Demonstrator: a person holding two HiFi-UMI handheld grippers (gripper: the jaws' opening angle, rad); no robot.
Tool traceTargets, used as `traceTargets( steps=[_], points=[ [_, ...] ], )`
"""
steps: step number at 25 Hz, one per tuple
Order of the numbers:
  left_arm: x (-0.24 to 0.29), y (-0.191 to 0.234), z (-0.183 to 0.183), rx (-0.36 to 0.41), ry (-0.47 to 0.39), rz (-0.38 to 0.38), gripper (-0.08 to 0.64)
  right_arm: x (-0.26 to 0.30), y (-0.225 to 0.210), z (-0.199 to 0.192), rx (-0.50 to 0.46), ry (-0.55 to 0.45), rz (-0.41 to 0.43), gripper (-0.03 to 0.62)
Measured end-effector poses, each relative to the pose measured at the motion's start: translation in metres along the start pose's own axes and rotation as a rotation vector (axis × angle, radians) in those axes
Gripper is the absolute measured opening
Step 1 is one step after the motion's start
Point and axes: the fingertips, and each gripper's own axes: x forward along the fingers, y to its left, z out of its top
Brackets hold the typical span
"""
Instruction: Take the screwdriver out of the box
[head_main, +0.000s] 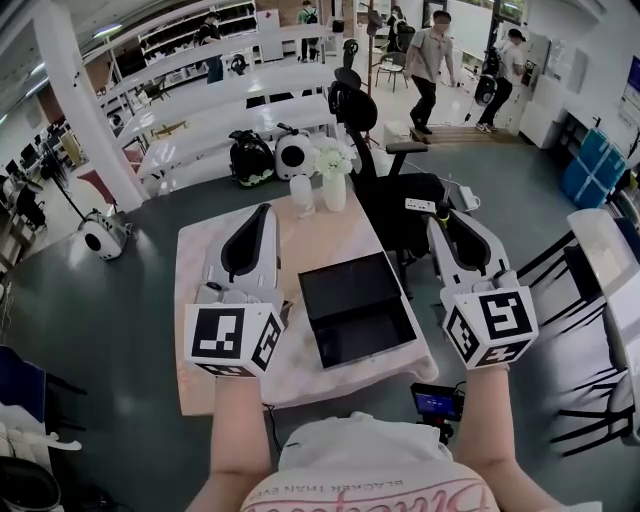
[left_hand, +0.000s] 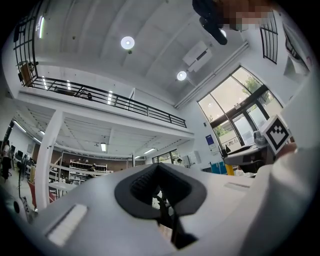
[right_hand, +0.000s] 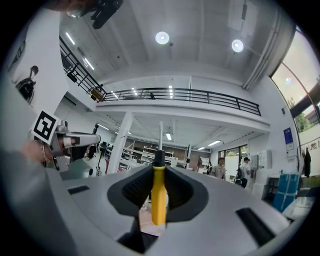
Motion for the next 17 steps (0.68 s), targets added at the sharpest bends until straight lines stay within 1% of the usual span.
traceTargets(
  steps=[6, 12, 17],
  points=[
    [-0.001, -0.001, -0.004, -0.004, 0.003, -0.011, 0.009, 0.001, 0.004, 0.001, -0.018, 0.004, 0.001, 0.081],
    [-0.004, 0.004, -0.003, -0.021, 0.008, 0.002, 0.009, 0.003, 0.011, 0.005, -0.026, 0.008, 0.015, 0.081],
    [-0.004, -0.001, -0.002, -0.025, 0.010, -0.011, 0.009, 0.000, 0.014, 0.003, -0.030, 0.018, 0.020, 0.081]
  ],
)
